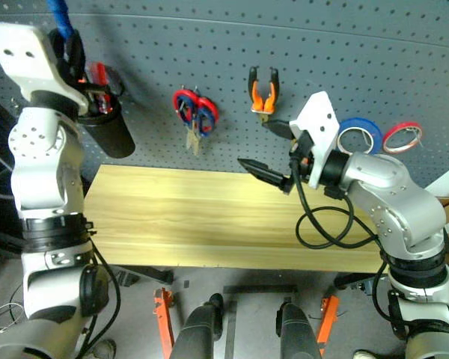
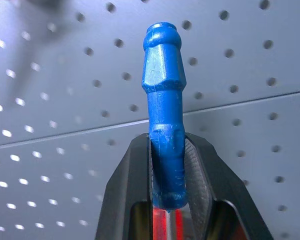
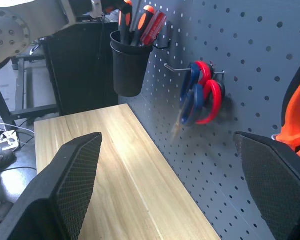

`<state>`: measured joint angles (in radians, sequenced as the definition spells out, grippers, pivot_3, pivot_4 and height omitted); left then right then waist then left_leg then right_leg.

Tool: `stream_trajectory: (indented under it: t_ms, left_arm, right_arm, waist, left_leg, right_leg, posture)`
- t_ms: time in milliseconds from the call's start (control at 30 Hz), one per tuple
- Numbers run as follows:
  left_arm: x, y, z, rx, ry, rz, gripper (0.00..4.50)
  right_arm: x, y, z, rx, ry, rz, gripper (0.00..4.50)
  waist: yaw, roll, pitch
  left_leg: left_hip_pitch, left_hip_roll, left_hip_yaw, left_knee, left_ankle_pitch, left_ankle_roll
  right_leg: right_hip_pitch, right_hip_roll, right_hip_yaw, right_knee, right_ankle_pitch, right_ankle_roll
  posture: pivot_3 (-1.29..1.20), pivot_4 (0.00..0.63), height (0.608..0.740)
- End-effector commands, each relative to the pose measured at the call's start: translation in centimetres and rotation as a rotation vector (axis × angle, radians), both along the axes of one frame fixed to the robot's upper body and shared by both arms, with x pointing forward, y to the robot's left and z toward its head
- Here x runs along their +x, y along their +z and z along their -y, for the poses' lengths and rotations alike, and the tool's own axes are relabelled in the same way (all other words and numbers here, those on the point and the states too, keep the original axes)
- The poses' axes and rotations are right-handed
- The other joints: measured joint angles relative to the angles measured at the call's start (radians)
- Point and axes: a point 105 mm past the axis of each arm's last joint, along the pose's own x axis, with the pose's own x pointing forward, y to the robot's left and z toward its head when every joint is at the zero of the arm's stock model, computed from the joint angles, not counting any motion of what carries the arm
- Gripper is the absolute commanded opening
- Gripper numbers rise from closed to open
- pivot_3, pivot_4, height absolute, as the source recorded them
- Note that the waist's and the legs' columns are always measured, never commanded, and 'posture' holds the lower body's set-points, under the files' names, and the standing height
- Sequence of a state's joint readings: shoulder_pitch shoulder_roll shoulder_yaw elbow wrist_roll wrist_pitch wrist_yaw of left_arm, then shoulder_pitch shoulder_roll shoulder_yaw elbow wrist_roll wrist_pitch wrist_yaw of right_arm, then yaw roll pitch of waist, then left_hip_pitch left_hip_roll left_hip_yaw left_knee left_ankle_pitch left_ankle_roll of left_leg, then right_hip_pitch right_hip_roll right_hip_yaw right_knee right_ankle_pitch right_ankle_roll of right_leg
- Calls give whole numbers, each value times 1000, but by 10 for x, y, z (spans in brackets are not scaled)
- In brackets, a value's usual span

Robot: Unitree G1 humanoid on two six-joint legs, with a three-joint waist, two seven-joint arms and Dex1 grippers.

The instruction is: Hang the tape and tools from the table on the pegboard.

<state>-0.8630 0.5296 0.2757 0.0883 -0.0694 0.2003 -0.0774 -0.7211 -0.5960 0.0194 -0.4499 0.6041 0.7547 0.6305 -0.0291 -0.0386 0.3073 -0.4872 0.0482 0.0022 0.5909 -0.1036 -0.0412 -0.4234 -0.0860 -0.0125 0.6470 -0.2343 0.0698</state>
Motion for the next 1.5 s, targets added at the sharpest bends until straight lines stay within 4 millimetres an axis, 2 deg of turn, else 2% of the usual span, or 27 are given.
stream_trajectory:
  t_ms: [33, 133, 200, 267, 367, 400, 600, 667, 733, 867, 967, 1000, 1033, 1100, 1167, 1200, 1333, 1400, 1500]
  left_arm:
    - [-7, -11, -15, 40, 64, 7, 539]
    - [-9, -30, -37, -20, 137, -31, 539]
    - [-11, -36, -49, -63, 169, -43, 1245]
    - [-11, -42, -58, -104, 183, -58, 1741]
    - [-9, -45, -58, -136, 168, -69, 2655]
    - [-7, -43, -53, -152, 142, -64, 2941]
    - [-11, -14, -21, -165, 5, -7, 2941]
    - [-20, 5, -2, -90, -57, 46, 2941]
    - [-28, 13, 16, -40, -128, 67, 2941]
    - [-42, 9, 68, 47, -351, 38, 2941]
    - [-47, -22, 92, 49, -478, -85, 2941]
    - [-44, -45, 93, 58, -463, -179, 2941]
    - [-42, -69, 84, 56, -404, -251, 2941]
    - [-44, -102, 69, 46, -316, -357, 2941]
    - [-49, -128, 60, 30, -279, -437, 2941]
    - [-51, -139, 57, 25, -269, -467, 2941]
    - [-53, -182, 39, -9, -208, -568, 2941]
    - [-51, -207, 24, -52, -177, -637, 2941]
    - [-51, -233, 13, -87, -156, -682, 2941]
  right_arm:
    - [-3, 17, 4, 34, -5, 57, 4500]
    - [-3, 20, 4, 46, -1, 57, 4500]
    - [-3, 20, 5, 45, -2, 55, 4500]
    - [-2, 20, 6, 42, -3, 54, 4500]
    - [-2, 19, 7, 43, -4, 52, 4500]
    - [-2, 20, 7, 45, -4, 53, 4500]
    - [-3, 20, 11, 52, -3, 48, 4500]
    - [-5, 21, 14, 55, -8, 46, 4500]
    - [-6, 22, 18, 61, -14, 43, 4500]
    - [-5, 23, 28, 95, -50, 48, 4500]
    - [-5, 12, 34, 89, -90, 45, 4500]
    - [-6, 4, 35, 76, -100, 38, 4500]
    - [-7, -2, 36, 76, -113, 26, 4500]
    - [-9, -11, 38, 88, -140, 2, 4500]
    - [-9, -23, 43, 91, -173, -21, 4500]
    - [-10, -29, 45, 85, -188, -32, 4500]
    - [-4, -76, 61, 71, -338, -80, 4500]
    - [6, -92, 74, 115, -484, -46, 4500]
    - [12, -113, 84, 154, -589, -45, 4500]
  waist:
    - [-1, 0, 0]
    - [-4, 0, 0]
    - [-4, 0, 0]
    - [-2, 0, 0]
    - [-1, 0, 0]
    - [1, 0, 0]
    - [8, -1, 0]
    - [6, -1, 0]
    - [6, -1, -1]
    - [6, -1, -2]
    - [4, -1, -7]
    - [3, -1, -8]
    - [2, -1, -10]
    - [-7, 1, -17]
    - [-8, 0, -19]
    - [-4, -1, -22]
    - [15, -1, -67]
    - [22, -1, -96]
    - [16, 2, -136]
  left_leg:
    - [0, 0, 0, 0, 0, 0]
    - [1, 0, 0, 0, 0, 0]
    - [0, 1, 0, 0, 0, 0]
    - [0, 1, 0, 0, 0, 0]
    - [1, 1, 0, 0, 0, 0]
    - [1, 1, 0, 1, 0, 0]
    - [0, 0, 0, 2, 0, 0]
    - [0, 0, 0, 2, 0, 0]
    - [0, 0, 0, 2, 0, 0]
    - [0, 0, 0, 2, 0, 0]
    - [1, 0, 0, 2, 0, 0]
    - [1, 0, 0, 2, 0, 0]
    - [2, 0, 0, 2, 0, 0]
    - [3, 0, 1, 2, 0, 0]
    - [3, 1, 0, 2, 1, 0]
    - [3, 1, -1, 2, 1, -1]
    - [3, 0, 0, 2, 2, -1]
    - [2, 0, 1, 2, -1, -5]
    - [9, 1, 3, 2, -2, -6]
  right_leg:
    - [0, 0, 0, 0, 0, 0]
    - [0, 0, 0, 1, 0, 0]
    - [0, 0, 0, 1, 0, 0]
    - [0, 0, 0, 1, 0, 0]
    - [0, 0, 0, 1, 0, 0]
    - [0, 0, 0, 1, 0, 0]
    - [2, 0, 0, 0, 2, 2]
    - [2, 0, 0, 0, 2, 2]
    - [2, 0, 0, 1, 2, 2]
    - [2, 0, 0, 1, 2, 2]
    - [3, 0, 0, 1, 2, 2]
    - [3, 0, 0, 1, 2, 2]
    - [3, 0, 0, 2, 2, 2]
    - [3, 0, 2, 2, 2, 2]
    - [1, 1, 2, 3, 2, 2]
    - [1, 2, 1, 5, 2, 2]
    - [4, 2, 0, -1, 3, 1]
    - [4, 1, 0, -5, 5, 0]
    - [6, 1, 1, -8, 6, -3]
  posture:
    - [-69, 277, 740]
    - [-73, 276, 740]
    - [-67, 274, 740]
    - [-63, 272, 740]
    - [-59, 267, 740]
    - [-59, 266, 740]
    - [-57, 256, 740]
    - [-50, 251, 740]
    - [-43, 247, 740]
    - [-24, 232, 740]
    - [-13, 215, 740]
    - [-7, 205, 740]
    - [-6, 199, 740]
    - [-5, 182, 740]
    - [-1, 160, 740]
    - [0, 153, 740]
    - [-8, 98, 740]
    - [-18, 74, 740]
    - [-31, 42, 740]
